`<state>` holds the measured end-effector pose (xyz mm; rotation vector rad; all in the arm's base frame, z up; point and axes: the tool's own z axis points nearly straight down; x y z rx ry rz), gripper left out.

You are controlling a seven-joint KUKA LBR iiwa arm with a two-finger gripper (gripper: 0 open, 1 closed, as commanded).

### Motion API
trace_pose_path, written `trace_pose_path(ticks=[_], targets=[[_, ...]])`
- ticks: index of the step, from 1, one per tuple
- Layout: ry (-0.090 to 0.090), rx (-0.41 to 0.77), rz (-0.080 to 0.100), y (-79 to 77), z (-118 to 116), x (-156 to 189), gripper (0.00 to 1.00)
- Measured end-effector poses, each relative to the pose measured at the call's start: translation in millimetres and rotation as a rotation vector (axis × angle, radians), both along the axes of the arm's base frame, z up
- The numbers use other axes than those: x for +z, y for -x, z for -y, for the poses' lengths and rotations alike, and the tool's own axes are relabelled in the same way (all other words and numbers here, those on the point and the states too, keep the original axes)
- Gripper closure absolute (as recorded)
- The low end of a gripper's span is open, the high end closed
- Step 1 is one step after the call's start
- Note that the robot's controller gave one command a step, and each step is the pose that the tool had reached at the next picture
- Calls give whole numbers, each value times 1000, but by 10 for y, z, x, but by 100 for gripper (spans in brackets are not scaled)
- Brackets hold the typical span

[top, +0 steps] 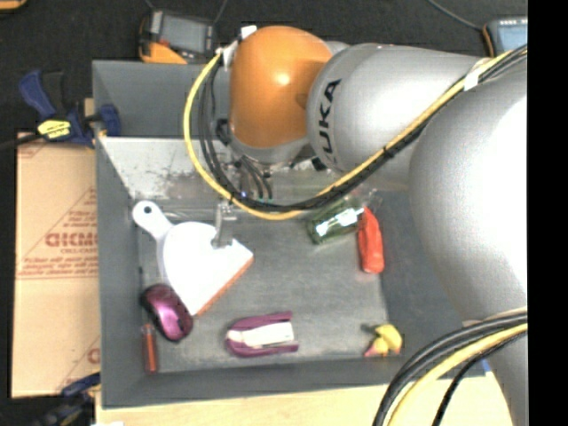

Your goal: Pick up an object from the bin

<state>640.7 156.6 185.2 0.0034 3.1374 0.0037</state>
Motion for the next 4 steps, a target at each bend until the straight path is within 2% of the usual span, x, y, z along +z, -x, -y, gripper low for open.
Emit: trace_pose_path(ticks=[1, 2, 3, 4], targets=[[1, 105, 6, 55, -262, -472, 0], [-1, 219, 18, 274, -580, -1129, 0], [1, 224, 8, 282, -648, -1176, 0], [2, 360, 19, 814, -560, -1138, 0]])
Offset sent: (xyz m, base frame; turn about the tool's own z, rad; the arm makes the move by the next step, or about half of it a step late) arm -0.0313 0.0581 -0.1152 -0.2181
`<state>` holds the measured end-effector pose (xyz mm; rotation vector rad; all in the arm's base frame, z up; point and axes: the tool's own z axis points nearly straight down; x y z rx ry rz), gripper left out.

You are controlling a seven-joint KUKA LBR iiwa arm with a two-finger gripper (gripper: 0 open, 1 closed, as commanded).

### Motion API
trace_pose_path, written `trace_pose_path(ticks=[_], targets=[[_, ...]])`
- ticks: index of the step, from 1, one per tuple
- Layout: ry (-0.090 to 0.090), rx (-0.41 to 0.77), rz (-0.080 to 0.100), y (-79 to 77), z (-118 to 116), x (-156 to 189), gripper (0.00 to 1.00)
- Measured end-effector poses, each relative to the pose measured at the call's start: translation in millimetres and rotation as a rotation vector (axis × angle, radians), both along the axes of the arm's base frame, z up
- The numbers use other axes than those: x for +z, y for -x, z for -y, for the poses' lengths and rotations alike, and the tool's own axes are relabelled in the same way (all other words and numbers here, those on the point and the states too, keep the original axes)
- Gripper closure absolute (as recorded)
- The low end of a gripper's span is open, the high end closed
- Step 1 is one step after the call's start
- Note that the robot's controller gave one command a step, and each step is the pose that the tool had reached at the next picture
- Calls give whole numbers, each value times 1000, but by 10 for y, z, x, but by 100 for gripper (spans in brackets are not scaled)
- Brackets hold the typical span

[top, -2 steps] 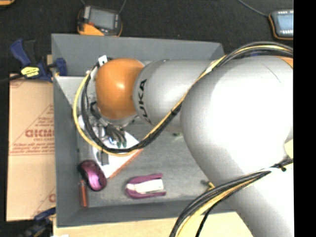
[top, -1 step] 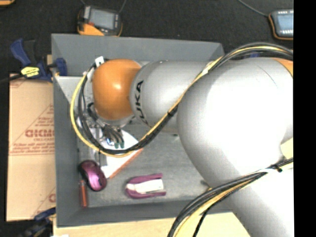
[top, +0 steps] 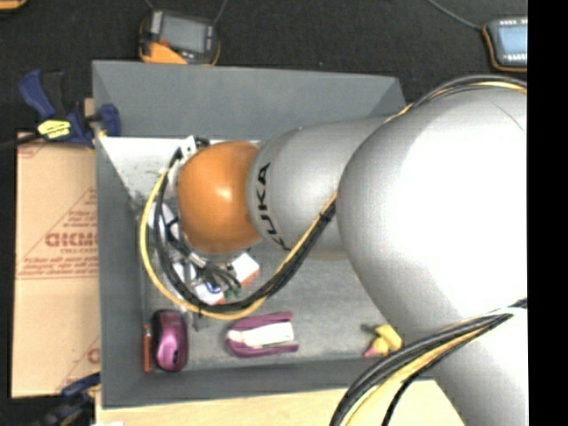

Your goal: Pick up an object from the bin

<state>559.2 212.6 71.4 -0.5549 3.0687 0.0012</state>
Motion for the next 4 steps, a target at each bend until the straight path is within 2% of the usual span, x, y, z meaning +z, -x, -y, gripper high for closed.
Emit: trace_pose_path(ticks=[1, 2, 3, 4], targets=[[0, -25, -5, 151, -27, 4, 0], [-4, -249, -5, 290, 28, -4, 0], [-3, -172, -5, 478, -98, -8, 0], [-1, -223, -3, 514, -178, -13, 0]])
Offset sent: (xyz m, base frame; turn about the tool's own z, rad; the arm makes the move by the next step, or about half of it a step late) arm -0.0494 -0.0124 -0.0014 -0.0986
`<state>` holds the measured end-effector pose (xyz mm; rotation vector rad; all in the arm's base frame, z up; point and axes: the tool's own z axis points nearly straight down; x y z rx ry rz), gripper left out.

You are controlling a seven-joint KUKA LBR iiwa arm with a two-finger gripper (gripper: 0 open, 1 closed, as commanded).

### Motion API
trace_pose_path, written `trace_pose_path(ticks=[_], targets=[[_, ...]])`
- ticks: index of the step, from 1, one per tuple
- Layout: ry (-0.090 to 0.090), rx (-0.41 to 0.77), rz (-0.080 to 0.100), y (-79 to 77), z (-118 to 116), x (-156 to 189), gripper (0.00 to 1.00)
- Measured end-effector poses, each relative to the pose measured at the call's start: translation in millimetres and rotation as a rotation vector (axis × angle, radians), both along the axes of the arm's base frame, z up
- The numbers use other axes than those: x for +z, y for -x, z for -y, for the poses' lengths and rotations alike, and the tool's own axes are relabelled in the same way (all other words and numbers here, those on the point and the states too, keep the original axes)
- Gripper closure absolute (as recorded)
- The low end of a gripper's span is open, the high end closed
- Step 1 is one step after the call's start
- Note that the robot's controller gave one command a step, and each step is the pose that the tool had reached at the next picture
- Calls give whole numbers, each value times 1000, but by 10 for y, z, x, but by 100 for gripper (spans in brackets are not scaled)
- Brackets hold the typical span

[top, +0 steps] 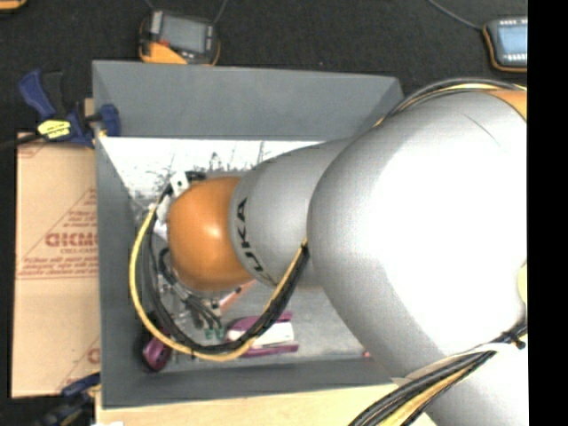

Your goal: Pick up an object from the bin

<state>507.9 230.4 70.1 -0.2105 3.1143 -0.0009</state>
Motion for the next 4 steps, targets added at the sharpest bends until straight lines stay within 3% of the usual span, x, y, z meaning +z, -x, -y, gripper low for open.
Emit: trace_pose_path(ticks=[1, 2, 3, 4], targets=[[-4, -73, -2, 186, -49, 1, 0], [-2, -11, 4, 227, 0, 7, 0], [-2, -76, -4, 200, 55, 696, 0], [1, -85, -4, 293, 156, 921, 0]])
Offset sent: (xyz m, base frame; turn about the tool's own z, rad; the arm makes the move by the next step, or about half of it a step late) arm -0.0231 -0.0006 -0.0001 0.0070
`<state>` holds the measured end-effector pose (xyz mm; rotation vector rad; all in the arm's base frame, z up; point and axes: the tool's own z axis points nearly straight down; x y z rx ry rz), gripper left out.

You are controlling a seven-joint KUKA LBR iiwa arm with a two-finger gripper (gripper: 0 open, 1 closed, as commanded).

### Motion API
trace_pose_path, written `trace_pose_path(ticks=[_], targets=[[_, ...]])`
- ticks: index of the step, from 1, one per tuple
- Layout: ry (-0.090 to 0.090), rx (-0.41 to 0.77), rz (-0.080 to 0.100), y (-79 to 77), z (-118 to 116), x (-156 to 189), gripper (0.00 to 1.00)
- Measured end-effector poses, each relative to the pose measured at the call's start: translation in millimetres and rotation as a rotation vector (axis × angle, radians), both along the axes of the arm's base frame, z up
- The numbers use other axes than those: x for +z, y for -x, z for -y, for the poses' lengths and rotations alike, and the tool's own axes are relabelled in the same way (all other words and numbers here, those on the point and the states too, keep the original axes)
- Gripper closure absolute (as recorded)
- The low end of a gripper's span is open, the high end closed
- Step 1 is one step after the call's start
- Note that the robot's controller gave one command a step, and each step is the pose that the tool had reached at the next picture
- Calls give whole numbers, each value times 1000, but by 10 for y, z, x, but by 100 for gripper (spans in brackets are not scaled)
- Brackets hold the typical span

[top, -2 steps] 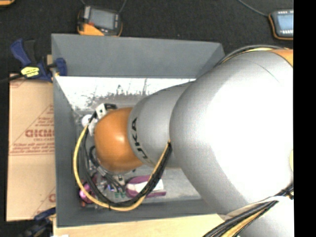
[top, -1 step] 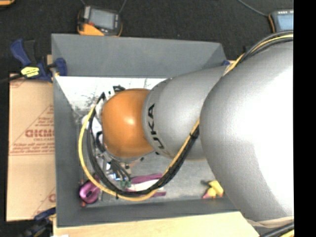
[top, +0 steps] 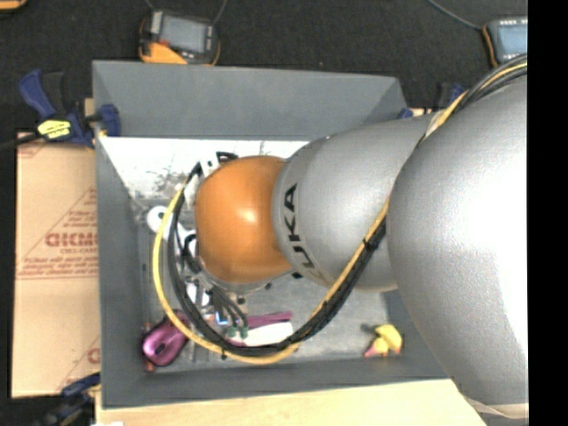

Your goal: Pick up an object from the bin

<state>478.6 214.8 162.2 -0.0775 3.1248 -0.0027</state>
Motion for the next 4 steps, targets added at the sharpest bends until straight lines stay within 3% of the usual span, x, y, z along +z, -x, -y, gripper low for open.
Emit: trace_pose_path(ticks=[1, 2, 3, 4], targets=[[-6, -7, 10, -254, -162, -721, 0], [-2, 2, 4, -355, -160, -952, 0], [-2, 52, 8, -171, -200, -925, 0], [-5, -23, 9, -109, 596, -923, 0]])
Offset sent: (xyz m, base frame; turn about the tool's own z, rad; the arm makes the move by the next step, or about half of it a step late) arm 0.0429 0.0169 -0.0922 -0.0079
